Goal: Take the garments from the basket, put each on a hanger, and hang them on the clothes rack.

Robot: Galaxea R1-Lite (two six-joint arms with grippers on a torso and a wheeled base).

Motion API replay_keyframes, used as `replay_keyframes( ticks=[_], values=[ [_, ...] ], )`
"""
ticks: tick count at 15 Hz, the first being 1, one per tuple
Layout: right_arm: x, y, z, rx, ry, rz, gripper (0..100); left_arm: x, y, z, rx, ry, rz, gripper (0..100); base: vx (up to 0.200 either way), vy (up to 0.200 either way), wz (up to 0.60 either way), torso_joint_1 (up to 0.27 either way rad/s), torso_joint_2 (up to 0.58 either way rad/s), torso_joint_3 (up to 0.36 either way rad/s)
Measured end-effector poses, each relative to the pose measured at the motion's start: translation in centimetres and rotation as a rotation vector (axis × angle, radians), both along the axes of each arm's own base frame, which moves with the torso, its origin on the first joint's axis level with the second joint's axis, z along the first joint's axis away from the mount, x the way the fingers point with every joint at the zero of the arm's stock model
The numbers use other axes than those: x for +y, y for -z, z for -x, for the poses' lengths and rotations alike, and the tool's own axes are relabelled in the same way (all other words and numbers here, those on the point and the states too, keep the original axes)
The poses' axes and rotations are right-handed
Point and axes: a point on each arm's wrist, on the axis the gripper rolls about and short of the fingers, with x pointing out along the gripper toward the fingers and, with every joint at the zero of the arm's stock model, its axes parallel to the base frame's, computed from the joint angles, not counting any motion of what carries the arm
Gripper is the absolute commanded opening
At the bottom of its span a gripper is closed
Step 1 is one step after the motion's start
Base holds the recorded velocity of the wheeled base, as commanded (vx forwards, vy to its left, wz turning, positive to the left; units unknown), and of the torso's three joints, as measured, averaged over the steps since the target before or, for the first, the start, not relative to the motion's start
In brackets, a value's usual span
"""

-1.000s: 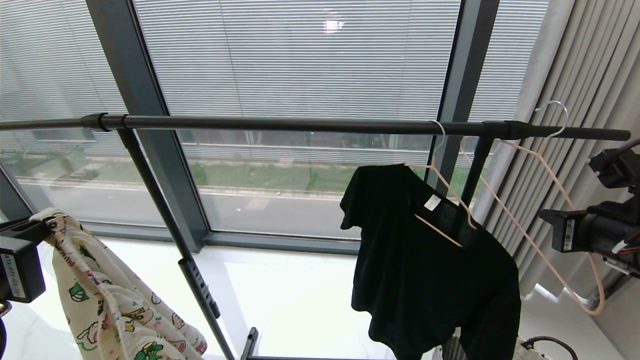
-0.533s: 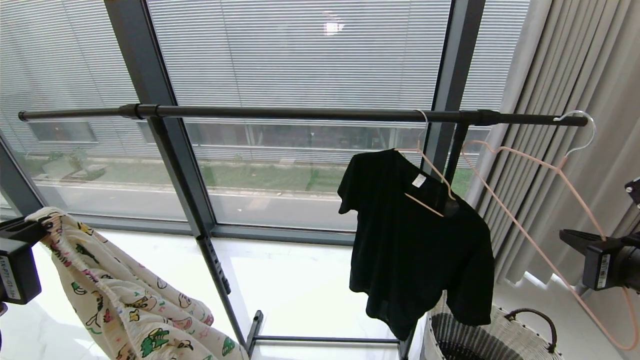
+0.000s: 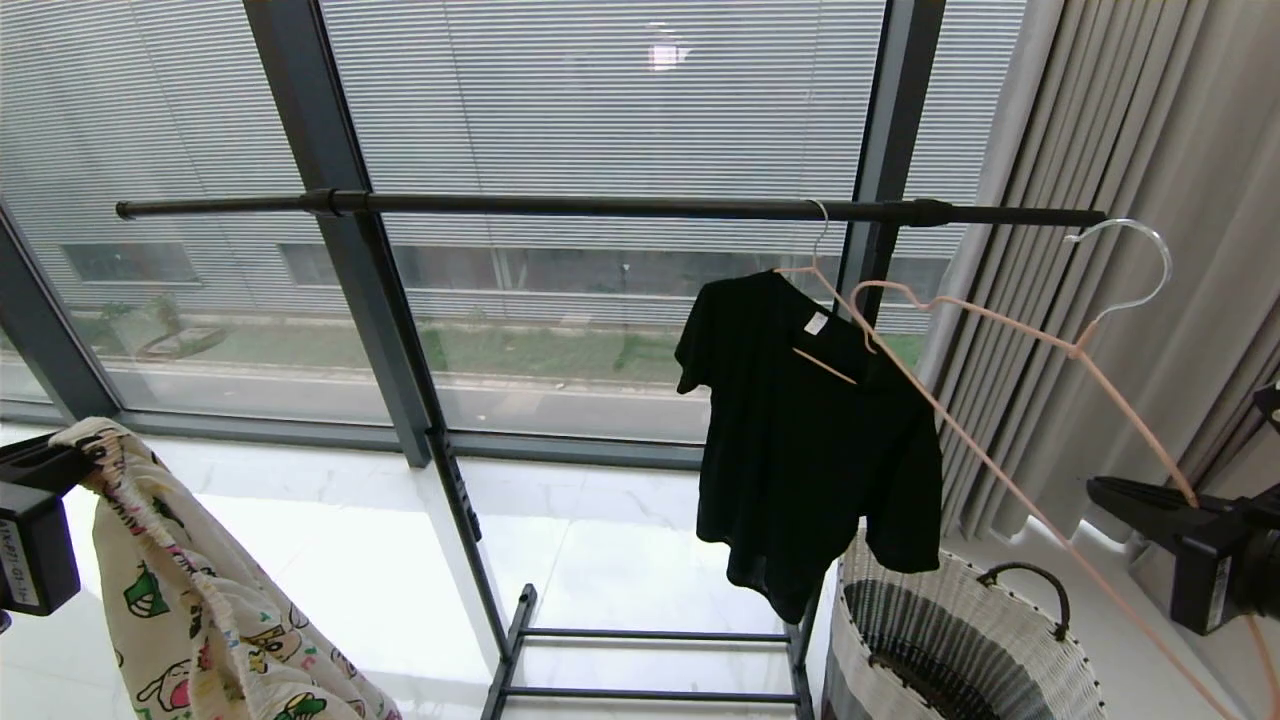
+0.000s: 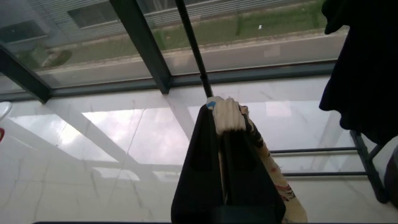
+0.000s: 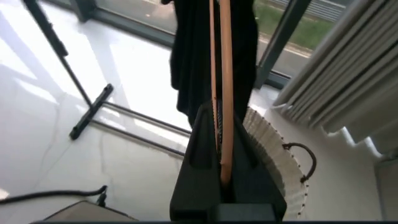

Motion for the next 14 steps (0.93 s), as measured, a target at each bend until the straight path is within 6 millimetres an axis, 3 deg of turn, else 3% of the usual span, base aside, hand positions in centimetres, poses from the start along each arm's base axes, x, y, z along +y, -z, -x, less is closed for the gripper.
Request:
replay_keyframes(
  ticks=[4, 10, 14],
  values=[
    [2.3, 0.7, 2.8, 0.079, -0.329, 0.025, 0, -0.6, 0.6, -0.6, 0.038, 0.047, -0.006, 0, 0.0, 0.0, 0.0, 0.0, 0.0, 0.0],
    [6.2, 1.7, 6.7, 0.134, -0.751, 0.087, 0, -3.2, -1.1, -4.4, -0.016, 0.076, 0.115, 0, 0.0, 0.0, 0.0, 0.0, 0.0, 0.0],
    [9.8, 1.8, 6.6, 0.092, -0.82, 0.041, 0, -5.6, -0.5, -5.2, 0.017, 0.16, 0.101, 0, 0.0, 0.0, 0.0, 0.0, 0.0, 0.0]
  ],
)
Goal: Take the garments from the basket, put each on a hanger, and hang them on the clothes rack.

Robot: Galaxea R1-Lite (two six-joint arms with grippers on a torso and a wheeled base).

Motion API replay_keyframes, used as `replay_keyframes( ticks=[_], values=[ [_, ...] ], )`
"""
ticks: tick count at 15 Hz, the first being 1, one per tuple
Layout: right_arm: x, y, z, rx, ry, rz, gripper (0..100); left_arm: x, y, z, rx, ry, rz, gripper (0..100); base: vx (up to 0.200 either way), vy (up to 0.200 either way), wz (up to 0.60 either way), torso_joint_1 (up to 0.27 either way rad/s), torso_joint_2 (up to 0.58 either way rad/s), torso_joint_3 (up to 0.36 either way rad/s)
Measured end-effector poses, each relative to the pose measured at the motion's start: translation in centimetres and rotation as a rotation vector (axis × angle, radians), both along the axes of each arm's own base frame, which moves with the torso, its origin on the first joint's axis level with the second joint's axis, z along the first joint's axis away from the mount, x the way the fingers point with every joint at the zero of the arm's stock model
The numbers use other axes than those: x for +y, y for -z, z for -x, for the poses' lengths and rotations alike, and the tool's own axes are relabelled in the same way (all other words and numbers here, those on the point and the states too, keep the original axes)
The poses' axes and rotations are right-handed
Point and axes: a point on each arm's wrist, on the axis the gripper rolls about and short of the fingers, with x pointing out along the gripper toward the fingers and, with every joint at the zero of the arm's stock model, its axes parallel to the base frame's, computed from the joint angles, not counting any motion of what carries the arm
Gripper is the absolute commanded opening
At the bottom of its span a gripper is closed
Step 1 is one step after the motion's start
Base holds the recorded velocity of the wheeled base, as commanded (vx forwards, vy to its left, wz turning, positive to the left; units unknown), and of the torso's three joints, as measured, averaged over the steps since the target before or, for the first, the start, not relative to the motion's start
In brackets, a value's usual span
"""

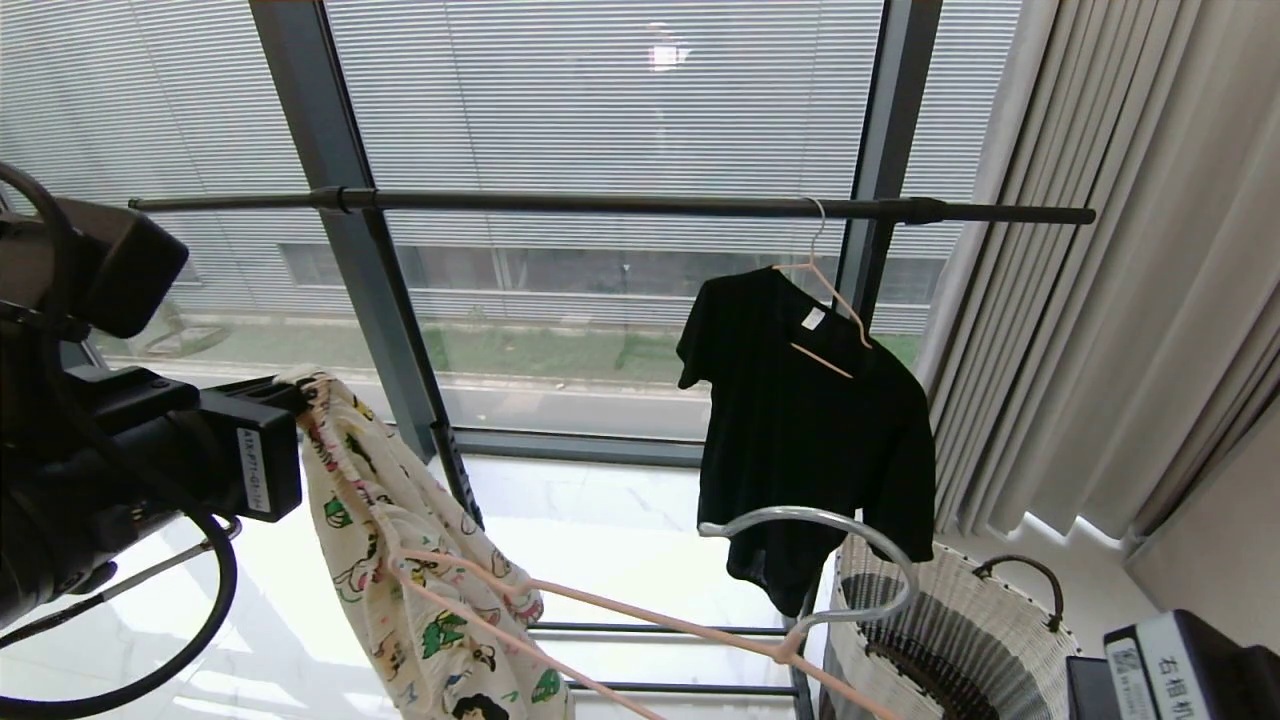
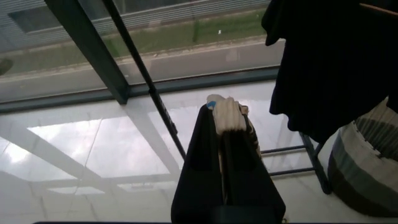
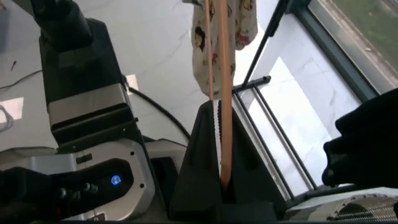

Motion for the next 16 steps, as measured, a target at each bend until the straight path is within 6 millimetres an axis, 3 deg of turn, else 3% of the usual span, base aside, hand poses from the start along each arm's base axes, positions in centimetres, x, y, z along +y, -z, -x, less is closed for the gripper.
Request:
replay_keyframes(
  ticks=[5, 16],
  values=[
    [2.5, 0.5, -1.4, 0.036, 0.083, 0.008, 0, -1.7, 0.6, -0.7, 0.004, -0.059, 0.033, 0, 0.0, 0.0, 0.0, 0.0, 0.0, 0.0],
    [3.1, -0.1, -2.2, 0.043, 0.128, -0.042, 0, -2.2, 1.4, -1.6, 0.029, -0.103, 0.0, 0, 0.0, 0.0, 0.0, 0.0, 0.0, 0.0]
  ],
)
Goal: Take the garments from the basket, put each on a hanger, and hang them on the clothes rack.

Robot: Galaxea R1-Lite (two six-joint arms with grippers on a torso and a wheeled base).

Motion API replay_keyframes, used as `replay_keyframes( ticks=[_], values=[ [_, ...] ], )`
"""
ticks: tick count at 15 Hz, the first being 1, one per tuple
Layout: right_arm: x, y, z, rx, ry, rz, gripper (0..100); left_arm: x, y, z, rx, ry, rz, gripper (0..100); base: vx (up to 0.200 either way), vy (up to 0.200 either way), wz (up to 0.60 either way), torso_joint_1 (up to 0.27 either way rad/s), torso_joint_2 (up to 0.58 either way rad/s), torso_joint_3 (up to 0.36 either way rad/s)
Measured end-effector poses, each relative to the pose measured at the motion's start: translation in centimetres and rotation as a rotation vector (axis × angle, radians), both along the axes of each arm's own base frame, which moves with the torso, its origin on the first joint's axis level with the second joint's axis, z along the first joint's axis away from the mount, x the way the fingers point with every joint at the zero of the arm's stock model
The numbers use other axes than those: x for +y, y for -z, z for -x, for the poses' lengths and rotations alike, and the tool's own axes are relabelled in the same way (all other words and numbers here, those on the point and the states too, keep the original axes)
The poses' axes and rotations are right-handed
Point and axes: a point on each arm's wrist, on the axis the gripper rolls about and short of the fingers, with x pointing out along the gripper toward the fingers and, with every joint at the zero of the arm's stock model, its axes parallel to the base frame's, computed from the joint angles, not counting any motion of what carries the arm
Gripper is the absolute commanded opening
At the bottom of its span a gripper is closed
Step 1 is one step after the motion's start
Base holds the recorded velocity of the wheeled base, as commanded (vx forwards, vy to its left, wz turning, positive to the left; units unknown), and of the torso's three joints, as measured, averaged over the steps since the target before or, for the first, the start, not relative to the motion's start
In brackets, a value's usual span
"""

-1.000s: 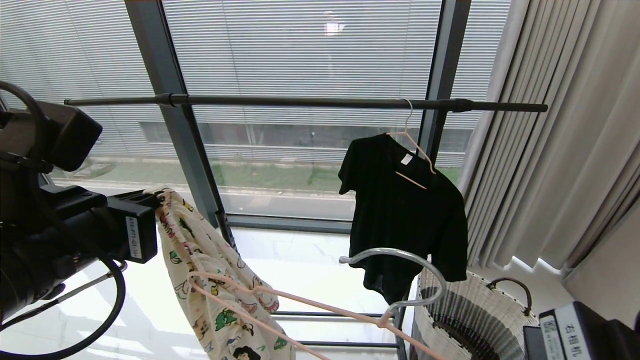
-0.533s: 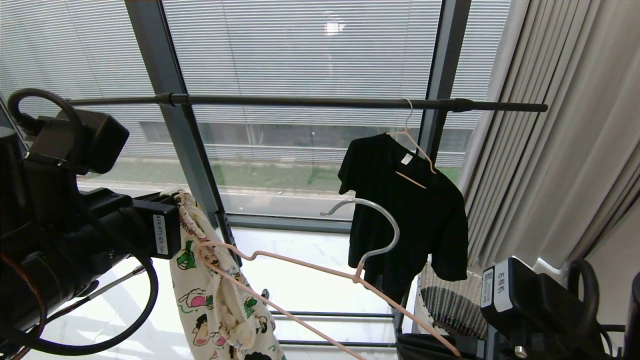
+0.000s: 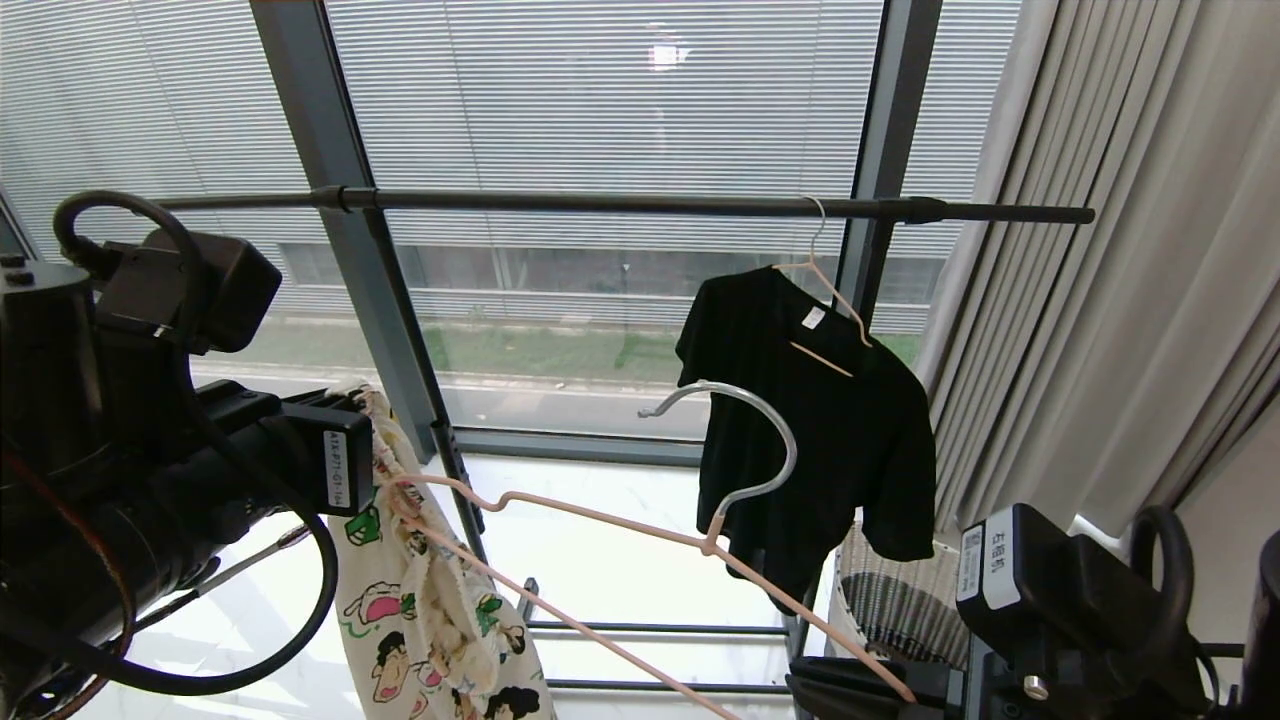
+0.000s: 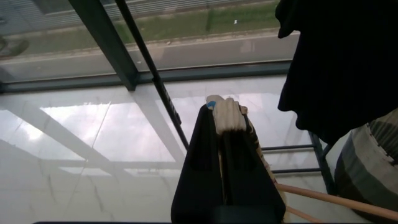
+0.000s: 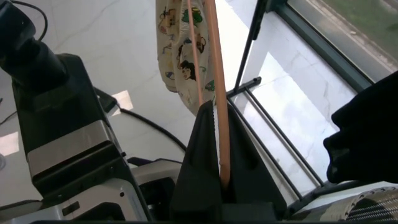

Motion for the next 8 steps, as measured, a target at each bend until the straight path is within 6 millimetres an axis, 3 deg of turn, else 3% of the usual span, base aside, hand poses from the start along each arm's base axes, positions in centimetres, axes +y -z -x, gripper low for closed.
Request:
replay_keyframes(
  ticks=[8],
  values=[
    [-0.19, -0.11, -0.09, -0.006, 0.026, -0.004, 0, -0.01, 0.03, -0.11, 0.001, -0.008, -0.005, 0, 0.0, 0.0, 0.0, 0.0, 0.0, 0.0]
  ],
)
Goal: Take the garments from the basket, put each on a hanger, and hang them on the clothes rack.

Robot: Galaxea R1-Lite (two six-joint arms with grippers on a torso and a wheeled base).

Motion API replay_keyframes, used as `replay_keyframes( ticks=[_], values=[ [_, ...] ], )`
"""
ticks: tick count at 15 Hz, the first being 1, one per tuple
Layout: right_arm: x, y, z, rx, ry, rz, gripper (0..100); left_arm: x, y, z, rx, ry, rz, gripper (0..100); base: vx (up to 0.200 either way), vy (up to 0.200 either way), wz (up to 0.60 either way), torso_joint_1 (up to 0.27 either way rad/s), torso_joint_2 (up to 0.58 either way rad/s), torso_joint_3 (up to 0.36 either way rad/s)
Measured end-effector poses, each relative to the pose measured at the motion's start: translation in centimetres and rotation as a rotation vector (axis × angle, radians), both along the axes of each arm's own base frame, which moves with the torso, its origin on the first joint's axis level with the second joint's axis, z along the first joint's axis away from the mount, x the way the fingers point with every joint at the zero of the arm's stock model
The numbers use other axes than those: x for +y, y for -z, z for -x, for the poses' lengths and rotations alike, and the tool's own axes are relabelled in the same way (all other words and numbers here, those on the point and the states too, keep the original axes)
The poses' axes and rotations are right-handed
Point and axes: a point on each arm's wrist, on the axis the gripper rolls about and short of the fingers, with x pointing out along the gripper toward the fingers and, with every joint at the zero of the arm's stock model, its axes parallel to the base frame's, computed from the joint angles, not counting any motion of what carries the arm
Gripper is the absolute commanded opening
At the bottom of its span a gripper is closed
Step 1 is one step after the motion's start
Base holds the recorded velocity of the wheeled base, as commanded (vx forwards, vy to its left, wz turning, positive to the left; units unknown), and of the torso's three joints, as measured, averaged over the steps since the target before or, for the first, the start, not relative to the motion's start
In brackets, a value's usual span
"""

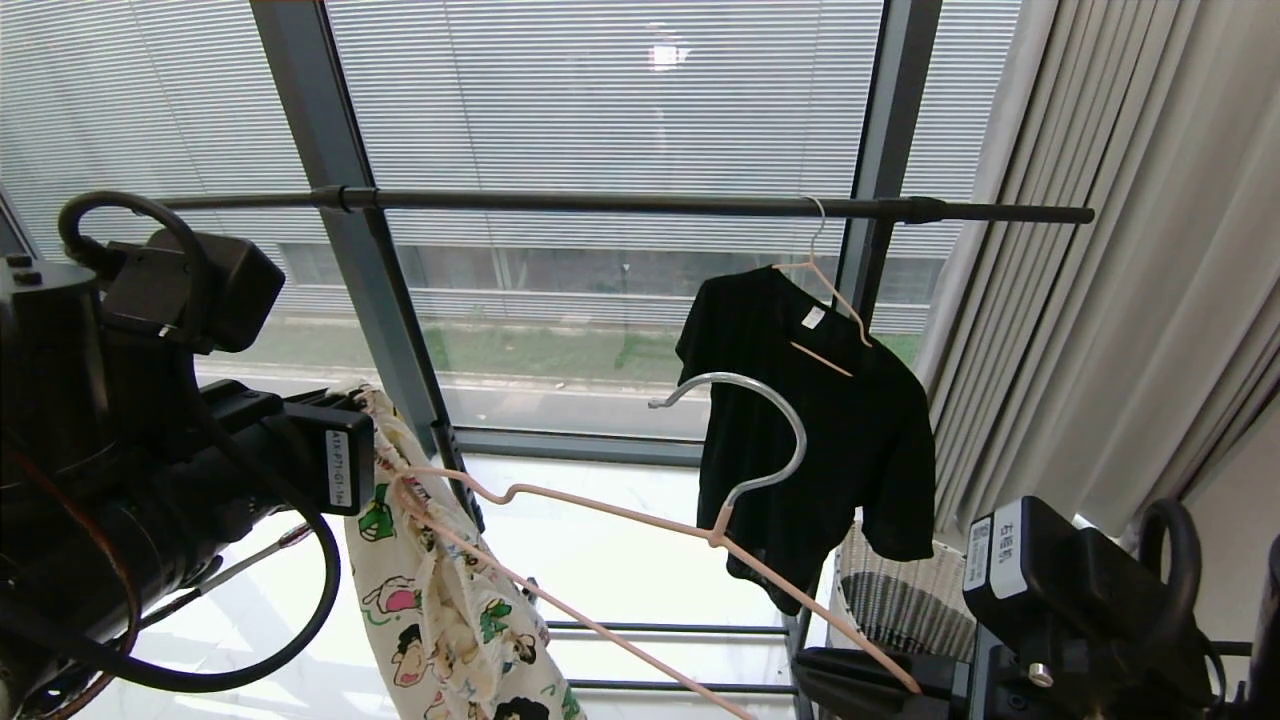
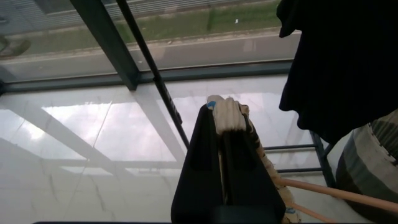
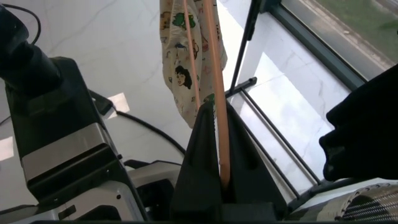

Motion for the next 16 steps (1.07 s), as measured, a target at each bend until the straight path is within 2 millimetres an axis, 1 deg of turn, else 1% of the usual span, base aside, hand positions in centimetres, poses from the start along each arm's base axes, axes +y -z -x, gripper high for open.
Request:
replay_keyframes(
  ticks=[5, 11, 16],
  values=[
    [-0.3, -0.2, 0.0, -0.005, 0.004, -0.011, 0, 0.3, 0.2, -0.4, 0.004, -0.043, -0.008, 0, 0.0, 0.0, 0.0, 0.0, 0.0, 0.0],
    [0.2, 0.1, -0.2, 0.006, 0.01, 0.002, 0, -0.6, 0.3, 0.1, 0.007, 0.008, -0.008, 0, 0.0, 0.0, 0.0, 0.0, 0.0, 0.0],
    [1.0, 0.0, -1.8, 0.022, 0.093, -0.059, 0, -0.9, 0.3, 0.3, 0.006, 0.016, -0.002, 0, 0.0, 0.0, 0.0, 0.0, 0.0, 0.0]
  ],
)
